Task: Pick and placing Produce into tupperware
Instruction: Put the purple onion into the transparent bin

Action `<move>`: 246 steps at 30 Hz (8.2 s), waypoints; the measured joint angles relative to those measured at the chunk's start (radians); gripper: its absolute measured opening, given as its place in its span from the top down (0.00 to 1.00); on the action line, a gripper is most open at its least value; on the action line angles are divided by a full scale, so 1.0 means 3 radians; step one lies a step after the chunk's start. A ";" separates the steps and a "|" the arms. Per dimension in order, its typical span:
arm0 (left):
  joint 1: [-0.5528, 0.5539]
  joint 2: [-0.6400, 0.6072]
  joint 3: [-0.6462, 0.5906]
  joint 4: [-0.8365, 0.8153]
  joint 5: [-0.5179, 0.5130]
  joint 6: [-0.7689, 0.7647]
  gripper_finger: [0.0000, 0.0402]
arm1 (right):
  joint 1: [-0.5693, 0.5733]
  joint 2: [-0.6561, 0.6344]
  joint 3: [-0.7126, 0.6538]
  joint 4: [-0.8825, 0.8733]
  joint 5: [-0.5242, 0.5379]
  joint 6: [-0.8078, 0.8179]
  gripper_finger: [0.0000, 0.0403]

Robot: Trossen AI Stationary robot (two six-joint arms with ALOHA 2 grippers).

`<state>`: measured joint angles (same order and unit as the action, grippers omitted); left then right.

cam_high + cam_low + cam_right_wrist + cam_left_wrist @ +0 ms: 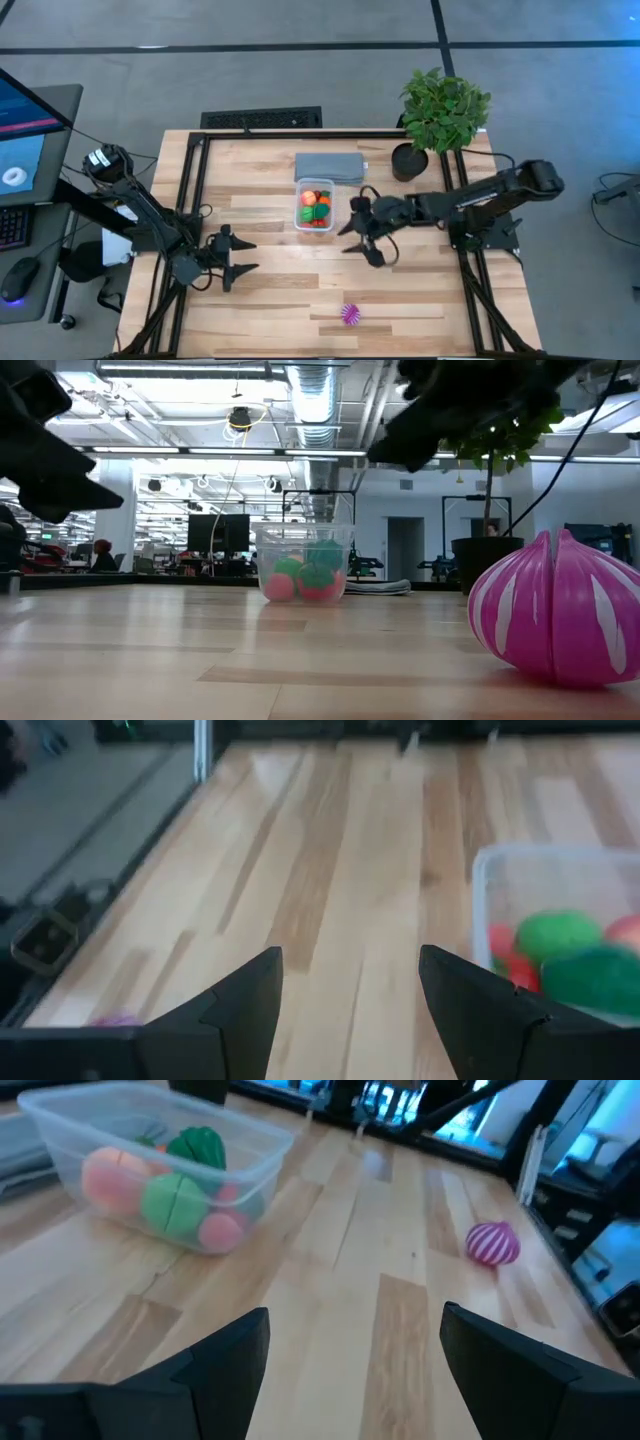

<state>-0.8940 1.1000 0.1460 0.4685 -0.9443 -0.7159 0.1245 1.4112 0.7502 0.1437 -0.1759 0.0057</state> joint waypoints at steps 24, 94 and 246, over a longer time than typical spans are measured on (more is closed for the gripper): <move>-0.0001 0.0000 0.0012 0.0419 -0.0041 0.0623 0.30 | 0.1799 -0.0067 -0.0001 -0.0679 0.1652 0.0800 0.35; -0.0001 0.0000 0.0015 0.0411 -0.0194 0.0566 0.30 | 0.1726 0.1306 0.0195 0.0646 0.0990 0.0343 0.15; -0.0001 -0.0001 0.0015 0.0275 -0.0176 0.0425 0.30 | 0.0938 0.1054 0.0338 0.0637 0.0752 -0.0100 0.28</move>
<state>-0.8943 1.0996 0.1505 0.5509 -0.9969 -0.5884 0.4060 1.7274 0.8516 0.3348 0.0497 -0.0242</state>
